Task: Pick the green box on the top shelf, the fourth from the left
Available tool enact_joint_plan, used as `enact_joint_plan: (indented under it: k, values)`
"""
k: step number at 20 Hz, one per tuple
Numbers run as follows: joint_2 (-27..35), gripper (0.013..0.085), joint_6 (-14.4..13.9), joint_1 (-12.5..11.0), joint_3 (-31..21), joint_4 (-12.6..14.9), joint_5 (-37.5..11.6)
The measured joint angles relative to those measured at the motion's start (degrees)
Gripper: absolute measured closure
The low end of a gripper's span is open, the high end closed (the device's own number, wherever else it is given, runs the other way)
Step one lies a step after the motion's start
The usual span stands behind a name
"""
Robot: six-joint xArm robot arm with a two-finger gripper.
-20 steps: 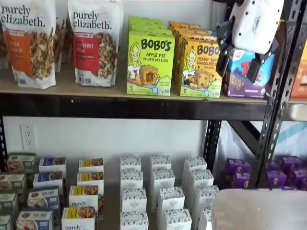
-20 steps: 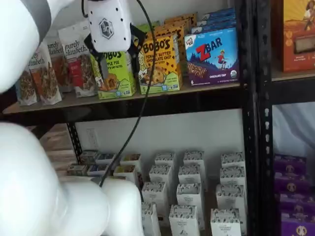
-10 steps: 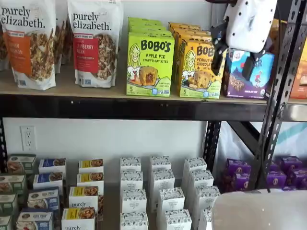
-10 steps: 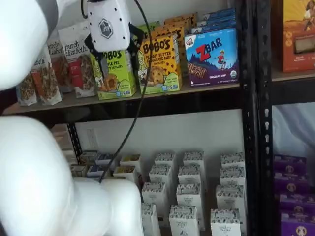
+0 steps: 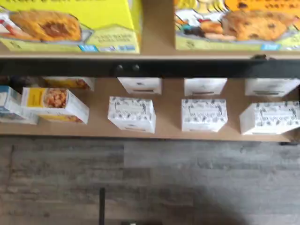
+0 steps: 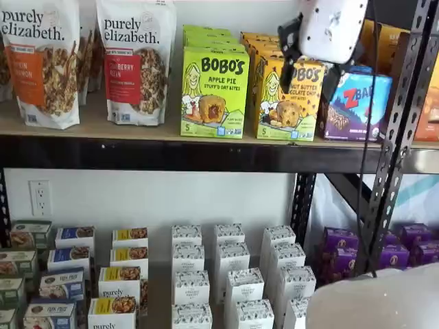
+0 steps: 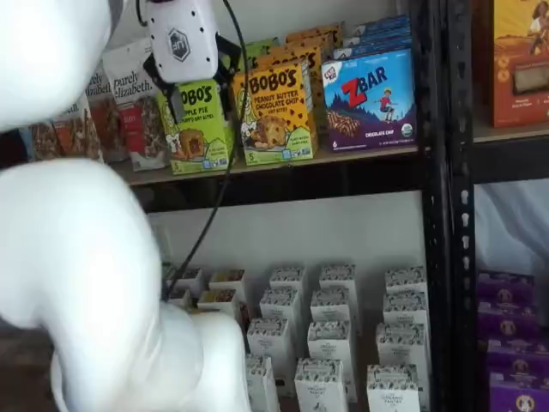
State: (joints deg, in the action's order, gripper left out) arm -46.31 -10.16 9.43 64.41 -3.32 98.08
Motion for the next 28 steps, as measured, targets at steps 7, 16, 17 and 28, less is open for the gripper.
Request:
enact_joint_plan:
  k: [7, 16, 17, 28]
  values:
    - [6.47, 0.0130, -2.67, 3.18, 4.51, 1.80, -4.63]
    - [12.99, 0.0130, -5.78, 6.59, 9.81, 2.95, -7.31]
    - [13.39, 0.0130, -6.04, 6.87, 10.07, 2.99, -7.68]
    - [20.42, 0.0130, -10.05, 11.16, 15.50, 6.10, -11.70]
